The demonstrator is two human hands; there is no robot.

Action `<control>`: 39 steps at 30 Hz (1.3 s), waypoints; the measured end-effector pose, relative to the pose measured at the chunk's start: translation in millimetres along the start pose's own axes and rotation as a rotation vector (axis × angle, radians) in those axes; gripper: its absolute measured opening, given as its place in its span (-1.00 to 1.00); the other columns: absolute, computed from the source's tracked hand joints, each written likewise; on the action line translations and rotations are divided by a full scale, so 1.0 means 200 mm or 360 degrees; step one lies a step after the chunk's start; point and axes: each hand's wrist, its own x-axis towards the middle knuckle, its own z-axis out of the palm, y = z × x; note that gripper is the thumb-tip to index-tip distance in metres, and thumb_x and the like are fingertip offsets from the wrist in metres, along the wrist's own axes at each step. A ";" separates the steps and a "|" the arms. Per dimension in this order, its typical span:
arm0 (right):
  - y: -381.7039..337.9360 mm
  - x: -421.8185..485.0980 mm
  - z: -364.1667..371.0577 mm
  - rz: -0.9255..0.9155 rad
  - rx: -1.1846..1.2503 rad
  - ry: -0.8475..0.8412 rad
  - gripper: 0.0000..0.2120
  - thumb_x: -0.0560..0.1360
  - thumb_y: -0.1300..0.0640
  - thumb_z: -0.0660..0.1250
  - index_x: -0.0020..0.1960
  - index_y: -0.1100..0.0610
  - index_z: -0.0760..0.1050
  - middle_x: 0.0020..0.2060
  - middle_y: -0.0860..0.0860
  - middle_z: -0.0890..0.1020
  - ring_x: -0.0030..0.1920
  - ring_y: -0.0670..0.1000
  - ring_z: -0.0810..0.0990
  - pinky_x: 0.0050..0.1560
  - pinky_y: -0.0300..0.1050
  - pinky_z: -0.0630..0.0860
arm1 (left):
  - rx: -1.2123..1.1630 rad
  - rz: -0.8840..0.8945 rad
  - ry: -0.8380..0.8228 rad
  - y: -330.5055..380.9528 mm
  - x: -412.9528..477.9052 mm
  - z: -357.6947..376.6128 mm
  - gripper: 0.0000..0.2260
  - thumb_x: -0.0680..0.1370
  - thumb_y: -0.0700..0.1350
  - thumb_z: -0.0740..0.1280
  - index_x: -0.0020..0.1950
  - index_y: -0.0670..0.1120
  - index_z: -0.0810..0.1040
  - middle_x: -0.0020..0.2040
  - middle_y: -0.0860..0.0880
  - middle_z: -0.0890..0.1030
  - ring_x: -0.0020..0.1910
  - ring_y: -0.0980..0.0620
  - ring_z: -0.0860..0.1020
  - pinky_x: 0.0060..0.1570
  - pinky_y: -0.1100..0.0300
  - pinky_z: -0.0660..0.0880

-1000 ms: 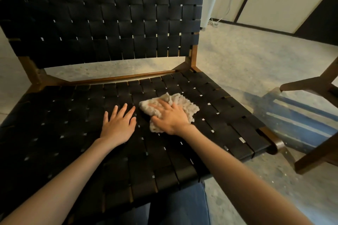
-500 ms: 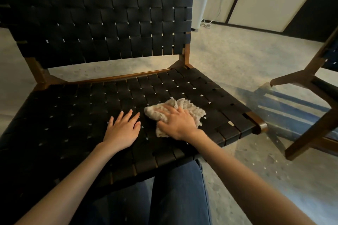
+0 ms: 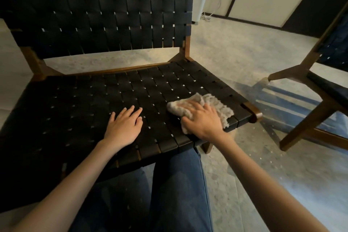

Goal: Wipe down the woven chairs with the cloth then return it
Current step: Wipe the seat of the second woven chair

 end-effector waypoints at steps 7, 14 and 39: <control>0.26 -0.06 -0.12 0.0322 -0.0140 0.0167 -0.52 0.53 -0.23 0.09 0.43 -0.16 0.32 0.48 -0.07 0.27 0.46 0.16 0.15 0.44 0.14 0.05 | -0.0072 0.0107 0.0075 -0.04 -0.09 -0.01 -0.58 0.66 0.04 -0.03 0.53 0.06 0.13 0.55 0.03 0.11 0.53 0.04 0.03 0.48 0.06 -0.06; -0.03 -0.16 -0.06 0.0165 0.0042 0.0170 -0.45 0.47 -0.24 0.02 0.40 -0.12 0.38 0.43 -0.06 0.36 0.35 0.12 0.31 0.32 0.05 0.22 | -0.0113 0.0129 0.0281 -0.17 -0.25 -0.05 -0.63 0.64 0.04 0.08 0.44 0.07 0.34 0.48 0.05 0.29 0.46 0.03 0.24 0.42 0.06 0.16; -0.91 -0.15 0.12 -0.0417 0.0221 -0.0282 -0.55 0.61 -0.09 0.08 0.48 -0.03 0.24 0.51 0.03 0.18 0.49 0.10 0.13 0.40 0.04 0.15 | -0.0574 -0.0531 0.0539 -0.89 -0.69 -0.30 -0.58 0.66 0.01 0.03 0.53 0.06 0.14 0.54 -0.07 0.11 0.47 -0.08 0.20 0.38 -0.02 0.24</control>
